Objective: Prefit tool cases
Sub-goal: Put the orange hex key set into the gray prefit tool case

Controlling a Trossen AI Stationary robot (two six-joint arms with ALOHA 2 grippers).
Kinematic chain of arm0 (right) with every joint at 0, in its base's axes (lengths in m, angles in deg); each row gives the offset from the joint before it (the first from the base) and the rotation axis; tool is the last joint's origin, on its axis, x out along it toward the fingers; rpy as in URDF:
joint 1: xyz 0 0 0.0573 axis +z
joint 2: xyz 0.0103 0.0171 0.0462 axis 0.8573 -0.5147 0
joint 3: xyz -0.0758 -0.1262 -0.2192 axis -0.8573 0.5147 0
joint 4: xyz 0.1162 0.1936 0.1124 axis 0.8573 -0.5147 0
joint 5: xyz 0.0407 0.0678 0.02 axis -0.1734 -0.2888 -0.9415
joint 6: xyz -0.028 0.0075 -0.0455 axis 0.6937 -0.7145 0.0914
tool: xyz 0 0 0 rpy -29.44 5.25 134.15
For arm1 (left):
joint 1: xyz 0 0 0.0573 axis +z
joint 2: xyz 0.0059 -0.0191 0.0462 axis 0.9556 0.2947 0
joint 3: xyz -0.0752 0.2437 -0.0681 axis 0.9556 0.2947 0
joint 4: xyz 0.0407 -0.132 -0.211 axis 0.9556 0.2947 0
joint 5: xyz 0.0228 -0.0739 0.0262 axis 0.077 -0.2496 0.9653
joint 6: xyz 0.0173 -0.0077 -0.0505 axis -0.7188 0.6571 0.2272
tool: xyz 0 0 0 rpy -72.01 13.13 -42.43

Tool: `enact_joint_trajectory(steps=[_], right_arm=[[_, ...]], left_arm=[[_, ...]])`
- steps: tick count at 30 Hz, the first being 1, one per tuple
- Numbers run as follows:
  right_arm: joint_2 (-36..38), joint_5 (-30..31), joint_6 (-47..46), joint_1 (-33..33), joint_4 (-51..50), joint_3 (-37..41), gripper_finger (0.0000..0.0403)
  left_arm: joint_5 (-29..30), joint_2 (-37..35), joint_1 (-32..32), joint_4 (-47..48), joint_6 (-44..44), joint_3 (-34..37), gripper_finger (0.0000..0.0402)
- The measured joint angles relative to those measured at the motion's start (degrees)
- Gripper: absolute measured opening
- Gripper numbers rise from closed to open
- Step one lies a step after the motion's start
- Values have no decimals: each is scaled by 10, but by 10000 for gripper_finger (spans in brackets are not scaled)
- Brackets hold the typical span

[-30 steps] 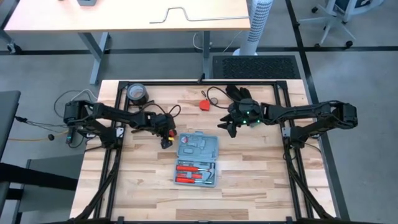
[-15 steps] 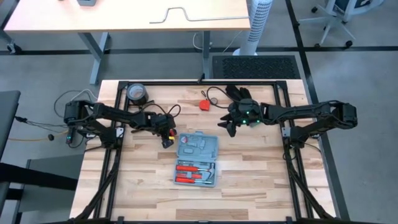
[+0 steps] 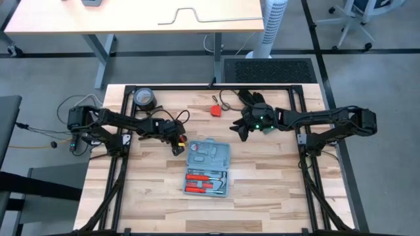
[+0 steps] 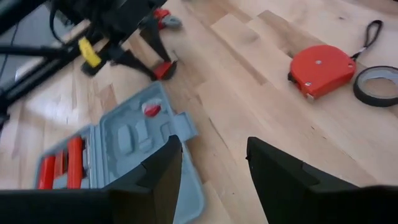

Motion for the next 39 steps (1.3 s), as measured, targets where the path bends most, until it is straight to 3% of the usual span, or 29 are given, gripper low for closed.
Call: enact_joint_trajectory(steps=[6, 14, 17, 23, 27, 39], right_arm=[[0, -3, -38, -37, 13, 0, 189], [-22, -81, -5, -51, 10, -48, 188], [-73, -120, -4, -38, -18, -92, 188], [-204, -126, 6, 5, -28, -196, 188], [-287, -125, 7, 8, -28, -277, 188], [-441, -132, 3, 8, -98, -453, 188]], left_arm=[[17, 1, 0, -30, 34, 2, 168], [25, 1, 0, -51, 137, 1, 167], [28, 1, 0, -52, 160, 1, 167], [30, 1, 0, -54, 166, 1, 167], [24, -7, 1, -83, 112, 2, 167], [41, -126, -6, -61, 48, 1, 165]])
